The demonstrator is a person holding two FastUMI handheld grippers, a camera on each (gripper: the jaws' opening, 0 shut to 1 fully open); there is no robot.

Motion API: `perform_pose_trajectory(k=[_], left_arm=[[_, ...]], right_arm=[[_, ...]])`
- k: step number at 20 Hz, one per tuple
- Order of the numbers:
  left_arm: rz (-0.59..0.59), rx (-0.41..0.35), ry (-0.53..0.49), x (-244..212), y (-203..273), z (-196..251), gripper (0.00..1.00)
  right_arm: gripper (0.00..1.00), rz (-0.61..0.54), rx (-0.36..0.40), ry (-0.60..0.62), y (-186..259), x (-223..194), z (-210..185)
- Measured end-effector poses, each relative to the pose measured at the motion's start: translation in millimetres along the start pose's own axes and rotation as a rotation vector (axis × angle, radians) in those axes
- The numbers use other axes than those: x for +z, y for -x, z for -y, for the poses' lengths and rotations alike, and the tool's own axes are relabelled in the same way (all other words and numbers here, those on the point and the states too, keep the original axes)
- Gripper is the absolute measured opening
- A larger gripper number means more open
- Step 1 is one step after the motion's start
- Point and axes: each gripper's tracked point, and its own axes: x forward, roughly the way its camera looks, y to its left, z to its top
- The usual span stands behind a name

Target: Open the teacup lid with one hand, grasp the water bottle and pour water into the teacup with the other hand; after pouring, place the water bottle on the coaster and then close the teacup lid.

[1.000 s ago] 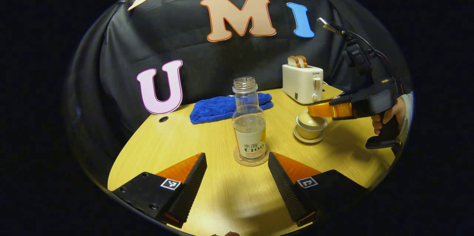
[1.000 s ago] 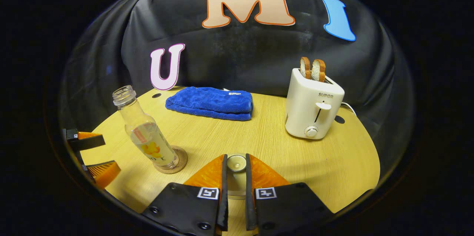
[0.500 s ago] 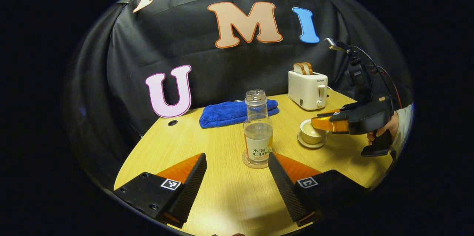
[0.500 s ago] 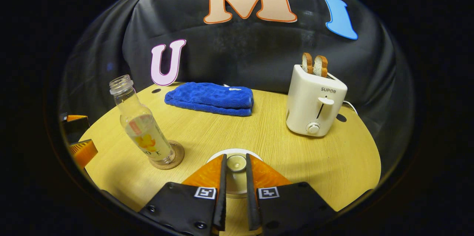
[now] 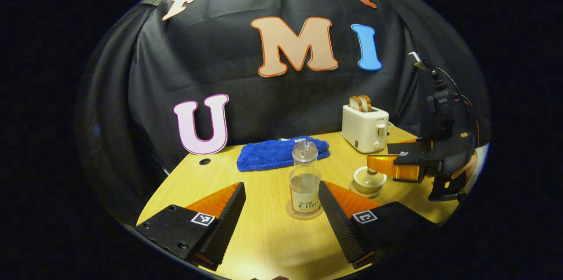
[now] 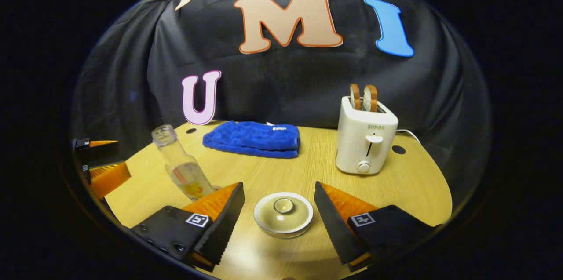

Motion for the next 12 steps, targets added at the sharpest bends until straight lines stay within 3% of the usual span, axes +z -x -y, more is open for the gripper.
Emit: perform_pose_trajectory(k=[5,11,12], left_arm=[[0.131,0.032,0.067,49,5,-10,0.96],[0.209,0.045,0.093,75,9,-7,1.0],[0.211,0.035,0.096,77,9,-4,0.96]], right_arm=[[0.99,0.17,-0.006,0.003,51,57,-16],[0.97,0.257,-0.033,-0.014,88,90,-12],[0.99,0.261,-0.045,0.001,90,90,-7]])
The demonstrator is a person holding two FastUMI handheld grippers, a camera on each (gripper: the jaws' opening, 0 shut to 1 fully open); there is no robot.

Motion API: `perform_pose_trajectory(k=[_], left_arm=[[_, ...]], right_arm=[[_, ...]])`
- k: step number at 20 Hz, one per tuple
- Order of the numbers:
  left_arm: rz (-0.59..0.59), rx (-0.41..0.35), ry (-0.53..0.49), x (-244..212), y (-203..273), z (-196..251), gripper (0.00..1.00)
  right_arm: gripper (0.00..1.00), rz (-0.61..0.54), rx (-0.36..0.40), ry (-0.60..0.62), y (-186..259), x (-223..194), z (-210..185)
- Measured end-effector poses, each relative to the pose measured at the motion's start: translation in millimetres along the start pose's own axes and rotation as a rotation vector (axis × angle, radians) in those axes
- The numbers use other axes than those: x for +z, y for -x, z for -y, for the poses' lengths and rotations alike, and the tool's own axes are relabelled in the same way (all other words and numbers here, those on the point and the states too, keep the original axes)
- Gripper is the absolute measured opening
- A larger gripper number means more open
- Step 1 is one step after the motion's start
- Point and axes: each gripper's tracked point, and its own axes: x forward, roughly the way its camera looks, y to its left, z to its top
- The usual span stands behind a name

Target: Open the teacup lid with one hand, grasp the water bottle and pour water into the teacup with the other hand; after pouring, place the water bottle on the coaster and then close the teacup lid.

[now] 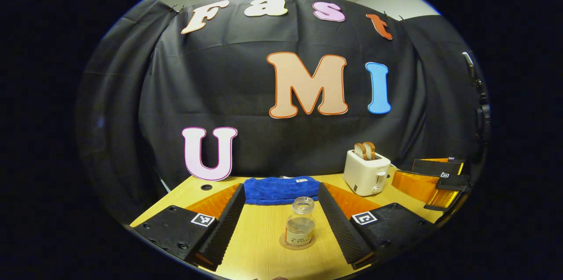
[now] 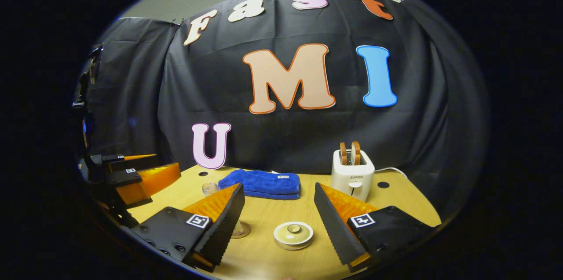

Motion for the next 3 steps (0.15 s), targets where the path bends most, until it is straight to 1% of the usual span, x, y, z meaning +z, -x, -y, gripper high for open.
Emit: perform_pose_trajectory(k=[1,3], left_arm=[[0.002,-0.004,0.004,0.9,-0.7,2.1,0.96],[0.011,-0.001,0.002,3.9,-1.5,1.6,0.96]], right_arm=[[0.96,0.003,-0.005,0.003,1.8,2.4,2.6],[0.96,0.007,-0.015,0.003,5.3,3.9,9.9]])
